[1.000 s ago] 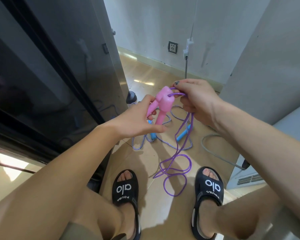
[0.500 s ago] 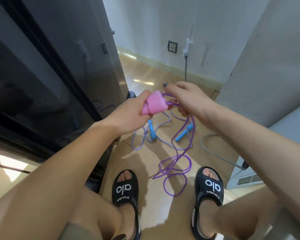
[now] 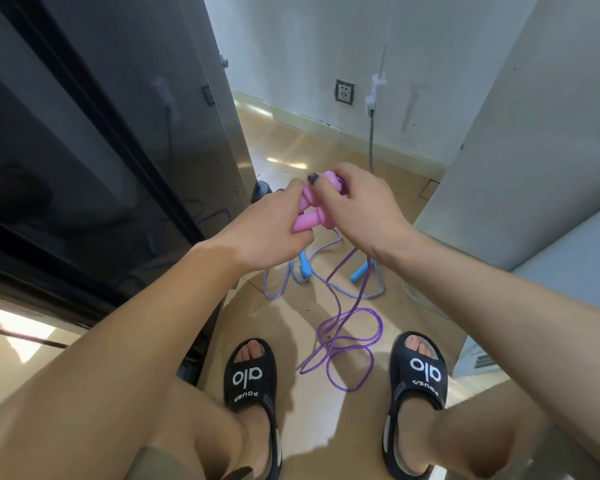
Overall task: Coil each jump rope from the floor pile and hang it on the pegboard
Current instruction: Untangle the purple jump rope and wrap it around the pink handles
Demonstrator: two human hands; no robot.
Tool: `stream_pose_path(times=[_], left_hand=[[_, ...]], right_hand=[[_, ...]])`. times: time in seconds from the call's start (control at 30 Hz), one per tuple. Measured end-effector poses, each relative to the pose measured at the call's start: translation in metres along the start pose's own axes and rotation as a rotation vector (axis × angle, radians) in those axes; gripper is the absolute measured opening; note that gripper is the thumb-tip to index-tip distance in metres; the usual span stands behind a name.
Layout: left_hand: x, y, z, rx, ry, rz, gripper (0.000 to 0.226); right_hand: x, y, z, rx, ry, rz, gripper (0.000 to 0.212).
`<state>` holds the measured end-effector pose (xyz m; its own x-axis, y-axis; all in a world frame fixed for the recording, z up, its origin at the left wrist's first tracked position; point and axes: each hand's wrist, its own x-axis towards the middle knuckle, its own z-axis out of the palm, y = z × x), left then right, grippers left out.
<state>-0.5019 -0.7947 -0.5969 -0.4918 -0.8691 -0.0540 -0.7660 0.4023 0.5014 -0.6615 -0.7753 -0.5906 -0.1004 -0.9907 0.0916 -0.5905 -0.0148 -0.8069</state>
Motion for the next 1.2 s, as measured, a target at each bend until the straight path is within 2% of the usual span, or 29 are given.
stream_pose_path(times=[0.07, 0.2, 0.3, 0.4, 0.53, 0.63, 0.73, 0.87, 0.97, 1.03, 1.1, 1.2], left_hand=[[-0.001, -0.002, 0.0, 0.035, -0.024, -0.035, 0.021], [-0.003, -0.004, -0.004, -0.049, -0.039, -0.122, 0.019], [-0.004, -0.006, -0.009, -0.094, -0.046, -0.118, 0.017], [-0.007, -0.006, -0.014, -0.028, -0.003, -0.091, 0.013], [-0.008, -0.006, -0.016, 0.041, 0.004, -0.066, 0.017], [-0.009, -0.01, -0.018, -0.012, -0.064, -0.088, 0.017], [-0.012, -0.01, -0.016, -0.149, -0.107, -0.137, 0.021], [-0.013, -0.005, -0.016, -0.588, -0.152, -0.268, 0.026], [-0.012, -0.001, -0.012, -0.748, -0.153, -0.363, 0.022], [-0.008, 0.0, -0.007, -0.828, -0.121, -0.421, 0.02], [-0.004, 0.0, -0.005, -0.861, -0.041, -0.47, 0.016], [-0.001, -0.009, -0.002, -0.677, 0.048, -0.451, 0.015]], right_hand=[[0.003, 0.002, -0.002, 0.009, 0.012, 0.019, 0.037], [0.006, 0.007, -0.003, 0.07, 0.017, 0.069, 0.035], [0.009, 0.006, -0.003, 0.07, 0.016, 0.071, 0.04], [0.012, 0.007, -0.004, 0.167, -0.014, 0.126, 0.046], [0.011, 0.005, -0.009, 0.279, -0.186, 0.171, 0.039], [0.012, 0.004, -0.016, 0.304, -0.294, 0.233, 0.051], [0.014, 0.01, -0.021, 0.207, -0.208, 0.182, 0.058], [0.011, 0.015, -0.022, 0.144, -0.043, 0.026, 0.047], [0.007, 0.016, -0.021, 0.09, -0.004, 0.003, 0.046], [0.004, 0.018, -0.018, -0.037, 0.006, -0.038, 0.039], [0.001, 0.022, -0.008, -0.19, -0.029, -0.103, 0.028], [-0.005, 0.026, 0.008, -0.416, -0.088, -0.106, 0.022]])
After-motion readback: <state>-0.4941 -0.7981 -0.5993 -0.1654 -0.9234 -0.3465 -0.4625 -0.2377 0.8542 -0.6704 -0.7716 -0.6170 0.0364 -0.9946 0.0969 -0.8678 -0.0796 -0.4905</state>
